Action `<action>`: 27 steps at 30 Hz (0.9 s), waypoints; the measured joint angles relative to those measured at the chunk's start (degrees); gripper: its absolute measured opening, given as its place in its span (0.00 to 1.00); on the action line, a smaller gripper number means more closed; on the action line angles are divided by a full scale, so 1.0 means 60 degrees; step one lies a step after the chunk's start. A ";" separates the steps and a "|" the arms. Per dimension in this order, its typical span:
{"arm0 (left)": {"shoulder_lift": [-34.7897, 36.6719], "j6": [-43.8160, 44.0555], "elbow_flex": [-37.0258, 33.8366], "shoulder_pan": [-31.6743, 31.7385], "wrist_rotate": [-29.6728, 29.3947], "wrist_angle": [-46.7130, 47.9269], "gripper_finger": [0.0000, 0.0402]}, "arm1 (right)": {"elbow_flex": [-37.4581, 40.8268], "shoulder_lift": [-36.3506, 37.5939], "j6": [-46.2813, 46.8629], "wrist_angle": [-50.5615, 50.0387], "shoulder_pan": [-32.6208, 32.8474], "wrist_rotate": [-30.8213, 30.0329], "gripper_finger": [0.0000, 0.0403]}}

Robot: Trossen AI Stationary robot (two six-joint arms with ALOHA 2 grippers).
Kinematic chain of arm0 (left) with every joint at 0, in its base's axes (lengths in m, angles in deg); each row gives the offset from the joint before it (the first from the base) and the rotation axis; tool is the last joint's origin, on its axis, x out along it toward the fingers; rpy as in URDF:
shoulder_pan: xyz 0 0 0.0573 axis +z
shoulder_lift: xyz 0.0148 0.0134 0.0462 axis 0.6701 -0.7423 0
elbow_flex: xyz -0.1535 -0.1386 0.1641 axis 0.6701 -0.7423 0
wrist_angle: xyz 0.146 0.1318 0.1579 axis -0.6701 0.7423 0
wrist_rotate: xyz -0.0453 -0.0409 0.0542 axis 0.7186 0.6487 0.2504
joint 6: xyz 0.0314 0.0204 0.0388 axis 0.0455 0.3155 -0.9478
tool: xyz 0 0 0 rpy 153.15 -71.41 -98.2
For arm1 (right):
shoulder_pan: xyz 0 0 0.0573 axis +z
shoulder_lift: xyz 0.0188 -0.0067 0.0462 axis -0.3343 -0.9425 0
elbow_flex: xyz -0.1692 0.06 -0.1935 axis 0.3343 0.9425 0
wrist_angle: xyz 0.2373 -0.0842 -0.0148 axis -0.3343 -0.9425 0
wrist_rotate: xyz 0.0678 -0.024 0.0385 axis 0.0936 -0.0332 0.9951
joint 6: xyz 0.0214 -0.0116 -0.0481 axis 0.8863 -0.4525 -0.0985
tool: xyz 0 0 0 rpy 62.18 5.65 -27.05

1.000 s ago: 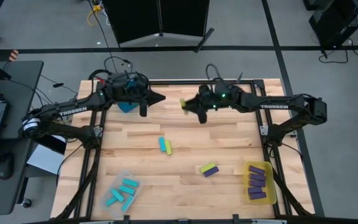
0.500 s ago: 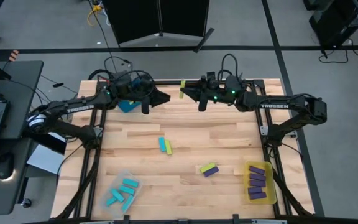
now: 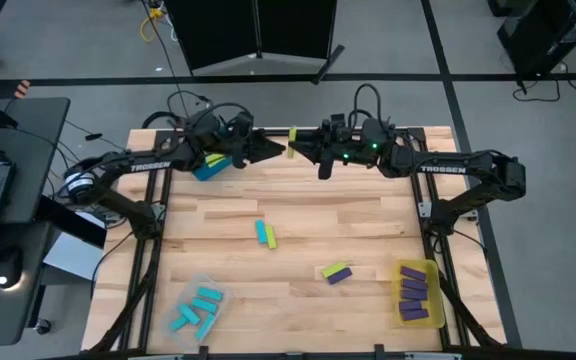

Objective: Sort blocks
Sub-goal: Put the green block into the blue bin

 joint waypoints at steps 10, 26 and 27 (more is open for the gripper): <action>-0.1146 -0.0375 0.1981 -0.0103 0.0951 0.0510 0.49 | 0.0000 0.0005 -0.0004 0.0085 0.0004 0.0041 0.29; -0.1335 -0.1792 0.2237 -0.0298 0.1075 0.0712 0.46 | 0.0000 0.0007 0.0036 0.0331 0.0007 0.0096 0.29; -0.1335 -0.1796 0.2237 -0.0300 0.1062 0.0715 0.44 | 0.0000 0.0007 0.0036 0.0335 0.0007 0.0113 0.29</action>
